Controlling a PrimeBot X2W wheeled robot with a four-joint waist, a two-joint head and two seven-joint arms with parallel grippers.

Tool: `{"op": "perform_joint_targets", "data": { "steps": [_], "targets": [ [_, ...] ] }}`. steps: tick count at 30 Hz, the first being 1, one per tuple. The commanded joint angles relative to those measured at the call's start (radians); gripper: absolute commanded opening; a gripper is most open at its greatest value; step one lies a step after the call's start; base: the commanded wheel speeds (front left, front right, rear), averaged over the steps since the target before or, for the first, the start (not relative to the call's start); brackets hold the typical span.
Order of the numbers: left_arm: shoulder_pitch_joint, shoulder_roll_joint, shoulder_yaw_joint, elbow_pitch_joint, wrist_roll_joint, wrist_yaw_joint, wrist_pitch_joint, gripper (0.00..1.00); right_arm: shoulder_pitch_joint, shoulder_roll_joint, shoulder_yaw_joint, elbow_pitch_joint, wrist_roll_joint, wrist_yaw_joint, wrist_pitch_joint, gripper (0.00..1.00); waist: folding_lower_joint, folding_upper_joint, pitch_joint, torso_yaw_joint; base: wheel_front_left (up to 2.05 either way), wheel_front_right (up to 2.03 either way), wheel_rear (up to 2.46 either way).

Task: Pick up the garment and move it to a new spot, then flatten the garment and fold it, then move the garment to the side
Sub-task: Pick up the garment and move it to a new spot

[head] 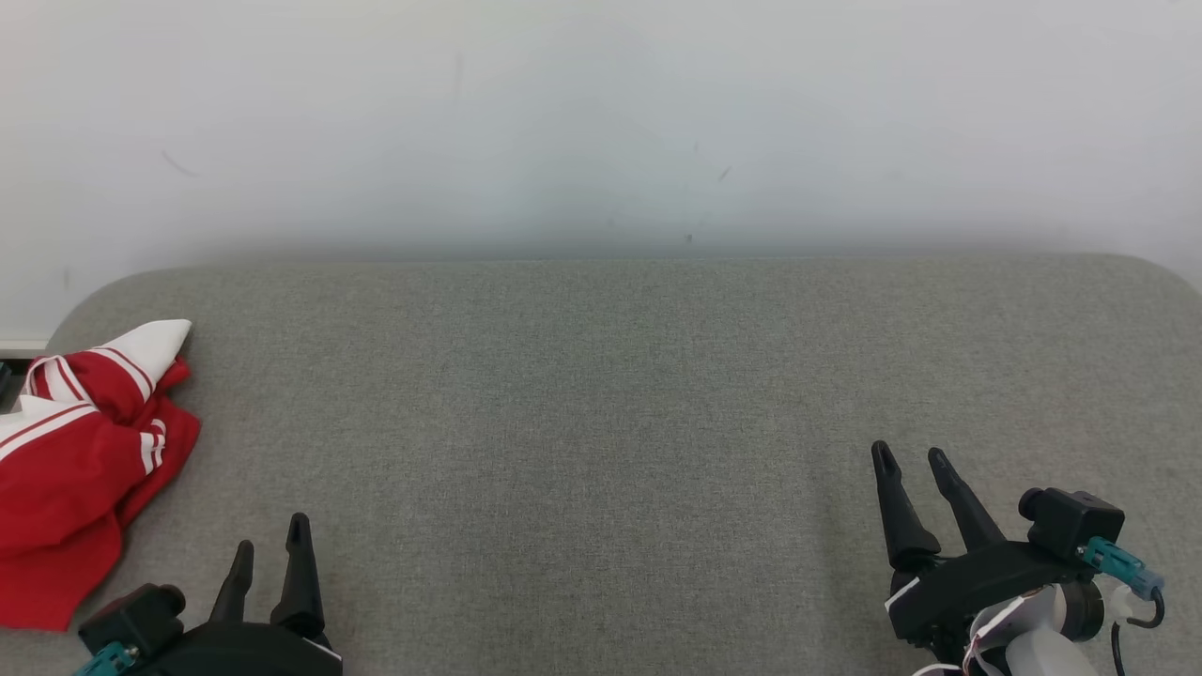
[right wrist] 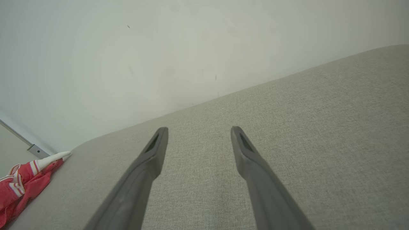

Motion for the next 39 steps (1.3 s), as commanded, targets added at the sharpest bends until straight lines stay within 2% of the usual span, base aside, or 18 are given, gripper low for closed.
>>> {"op": "perform_joint_targets", "data": {
  "steps": [1,21,39],
  "targets": [
    [-0.023,0.013,-0.005,-0.002,0.027,0.005,-0.008,1.0,-0.023,-0.009,0.001,-0.004,-0.026,0.0,-0.01,1.0,0.0,0.0,0.0,0.0,0.0,0.0,0.0],
    [-0.028,0.036,-0.066,-0.004,0.184,0.034,-0.056,1.0,-0.027,-0.011,0.01,0.012,-0.196,0.0,-0.04,1.0,0.0,0.0,-0.004,0.002,0.0,0.0,0.0],
    [-0.025,0.058,-0.08,-0.042,0.24,0.048,-0.021,1.0,-0.037,-0.012,0.009,0.034,-0.25,0.0,-0.019,1.0,0.0,0.0,0.001,0.008,0.0,0.0,0.0]
  ]
}}
